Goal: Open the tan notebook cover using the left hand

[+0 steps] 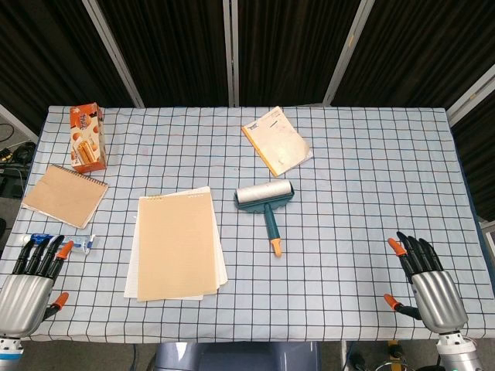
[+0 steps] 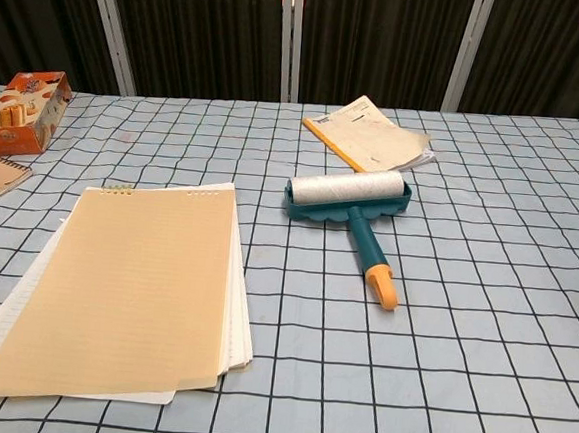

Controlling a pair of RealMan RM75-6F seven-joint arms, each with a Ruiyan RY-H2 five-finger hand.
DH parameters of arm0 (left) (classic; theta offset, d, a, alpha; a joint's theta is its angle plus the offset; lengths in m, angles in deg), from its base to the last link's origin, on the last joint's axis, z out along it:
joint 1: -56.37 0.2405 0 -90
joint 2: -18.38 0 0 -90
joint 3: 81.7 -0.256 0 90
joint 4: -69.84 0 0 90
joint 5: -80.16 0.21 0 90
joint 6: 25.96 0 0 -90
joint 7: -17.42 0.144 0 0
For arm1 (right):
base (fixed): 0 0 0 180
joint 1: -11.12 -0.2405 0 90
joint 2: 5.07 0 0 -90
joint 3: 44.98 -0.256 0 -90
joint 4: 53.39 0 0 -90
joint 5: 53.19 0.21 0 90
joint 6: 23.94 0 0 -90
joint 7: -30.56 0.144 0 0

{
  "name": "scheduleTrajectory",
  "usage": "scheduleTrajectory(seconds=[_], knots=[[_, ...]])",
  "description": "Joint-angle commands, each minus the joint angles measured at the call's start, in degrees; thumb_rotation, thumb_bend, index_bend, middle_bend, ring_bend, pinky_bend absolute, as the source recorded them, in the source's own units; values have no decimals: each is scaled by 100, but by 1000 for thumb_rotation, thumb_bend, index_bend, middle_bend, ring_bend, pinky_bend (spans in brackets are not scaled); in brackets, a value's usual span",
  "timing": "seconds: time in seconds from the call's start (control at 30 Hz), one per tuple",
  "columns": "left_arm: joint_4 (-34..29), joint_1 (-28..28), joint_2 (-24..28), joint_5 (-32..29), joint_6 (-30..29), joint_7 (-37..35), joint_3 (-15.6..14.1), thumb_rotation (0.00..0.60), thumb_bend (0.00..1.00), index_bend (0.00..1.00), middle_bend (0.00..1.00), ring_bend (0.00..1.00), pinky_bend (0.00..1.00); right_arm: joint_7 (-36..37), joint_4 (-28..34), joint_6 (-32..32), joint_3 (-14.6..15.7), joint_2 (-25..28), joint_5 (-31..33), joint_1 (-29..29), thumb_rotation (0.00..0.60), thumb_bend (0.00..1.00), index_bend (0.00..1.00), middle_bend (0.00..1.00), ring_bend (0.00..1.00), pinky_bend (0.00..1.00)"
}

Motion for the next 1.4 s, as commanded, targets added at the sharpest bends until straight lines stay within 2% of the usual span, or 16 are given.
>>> scheduleTrajectory(seconds=[0.03,0.47,0.53,0.63,1.03,1.4], knots=[[-5,14,-3,29,51,36,5,600,232,0,0,0,0,31,10,-11,0,11,10,6,600,60,47,0,0,0],[56,3,-100,81,450,189,-24,600,231,0,0,0,0,78,52,-18,4,50,15,8,600,59,47,0,0,0],[143,-61,-236,-7,853,262,-131,600,231,0,0,0,0,114,71,-10,-5,61,58,9,600,60,47,0,0,0],[211,-117,-394,-146,1138,420,-114,600,231,0,0,0,0,129,55,-8,6,69,48,10,600,59,47,0,0,0],[602,-351,-1269,-506,1779,1179,150,600,257,0,0,0,0,206,57,-6,11,86,64,12,600,60,47,0,0,0],[486,-618,-1904,-1180,2243,1995,419,600,259,0,0,0,0,252,50,9,16,94,62,3,600,60,47,0,0,0]])
